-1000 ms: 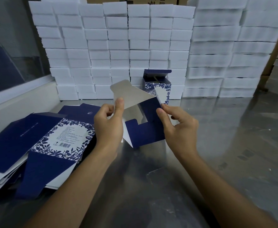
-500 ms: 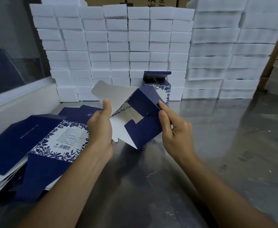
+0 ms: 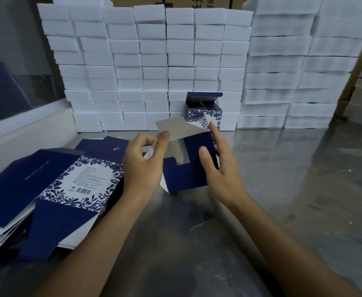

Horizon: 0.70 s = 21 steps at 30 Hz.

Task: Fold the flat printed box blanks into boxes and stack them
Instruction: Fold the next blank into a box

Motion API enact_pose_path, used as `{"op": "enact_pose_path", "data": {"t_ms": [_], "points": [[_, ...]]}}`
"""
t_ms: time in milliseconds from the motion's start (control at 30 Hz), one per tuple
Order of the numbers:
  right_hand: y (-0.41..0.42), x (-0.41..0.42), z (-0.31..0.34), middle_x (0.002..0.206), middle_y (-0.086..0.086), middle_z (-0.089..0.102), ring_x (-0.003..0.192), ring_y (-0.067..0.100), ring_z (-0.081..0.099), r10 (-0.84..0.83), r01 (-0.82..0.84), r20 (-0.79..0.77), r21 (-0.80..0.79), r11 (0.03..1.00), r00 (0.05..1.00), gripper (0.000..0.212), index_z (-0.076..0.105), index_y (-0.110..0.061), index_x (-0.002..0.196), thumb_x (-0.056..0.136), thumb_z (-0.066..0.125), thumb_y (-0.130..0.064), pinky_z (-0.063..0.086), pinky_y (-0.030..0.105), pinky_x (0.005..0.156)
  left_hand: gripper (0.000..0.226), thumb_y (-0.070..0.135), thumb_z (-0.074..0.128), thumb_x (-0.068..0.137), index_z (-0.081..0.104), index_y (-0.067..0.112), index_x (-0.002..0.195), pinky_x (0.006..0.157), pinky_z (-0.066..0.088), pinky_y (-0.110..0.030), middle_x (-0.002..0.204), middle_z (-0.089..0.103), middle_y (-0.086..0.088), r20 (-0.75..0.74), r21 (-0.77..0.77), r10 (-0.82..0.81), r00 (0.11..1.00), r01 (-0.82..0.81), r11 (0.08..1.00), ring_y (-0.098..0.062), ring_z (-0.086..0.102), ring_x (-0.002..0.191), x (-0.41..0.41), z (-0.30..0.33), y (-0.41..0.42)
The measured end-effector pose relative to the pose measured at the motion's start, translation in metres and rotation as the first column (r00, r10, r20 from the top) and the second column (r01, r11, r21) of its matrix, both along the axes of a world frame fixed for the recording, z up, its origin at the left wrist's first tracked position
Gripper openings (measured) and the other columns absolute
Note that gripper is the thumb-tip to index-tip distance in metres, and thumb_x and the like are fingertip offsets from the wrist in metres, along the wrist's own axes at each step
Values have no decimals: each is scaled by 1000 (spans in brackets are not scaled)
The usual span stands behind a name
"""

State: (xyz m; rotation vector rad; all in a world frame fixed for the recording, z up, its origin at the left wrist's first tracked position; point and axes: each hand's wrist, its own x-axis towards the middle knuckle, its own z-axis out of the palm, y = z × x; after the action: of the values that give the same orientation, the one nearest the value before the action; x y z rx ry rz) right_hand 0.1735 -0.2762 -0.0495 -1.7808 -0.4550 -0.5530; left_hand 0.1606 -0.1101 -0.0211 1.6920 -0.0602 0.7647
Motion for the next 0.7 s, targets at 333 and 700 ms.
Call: {"op": "enact_pose_path", "data": {"t_ms": [333, 700], "points": [[-4, -5, 15, 118, -6, 53, 114, 6, 52, -139, 137, 5, 96, 986, 990, 10, 58, -33, 103, 98, 53, -41, 45, 35, 102, 49, 60, 49, 88, 62, 12, 89, 93, 46, -28, 105, 62, -10, 11, 56, -154, 988, 154, 987, -15, 58, 100, -6, -3, -10], [1, -10, 22, 115, 17, 61, 110, 35, 58, -161, 175, -71, 322, 930, 984, 19, 58, -26, 94, 98, 53, -45, 48, 57, 96, 57, 62, 26, 91, 50, 25, 126, 88, 53, -22, 122, 64, -2, -32, -229, -482, 876, 463, 856, -14, 63, 110, -12, -1, -21]]}}
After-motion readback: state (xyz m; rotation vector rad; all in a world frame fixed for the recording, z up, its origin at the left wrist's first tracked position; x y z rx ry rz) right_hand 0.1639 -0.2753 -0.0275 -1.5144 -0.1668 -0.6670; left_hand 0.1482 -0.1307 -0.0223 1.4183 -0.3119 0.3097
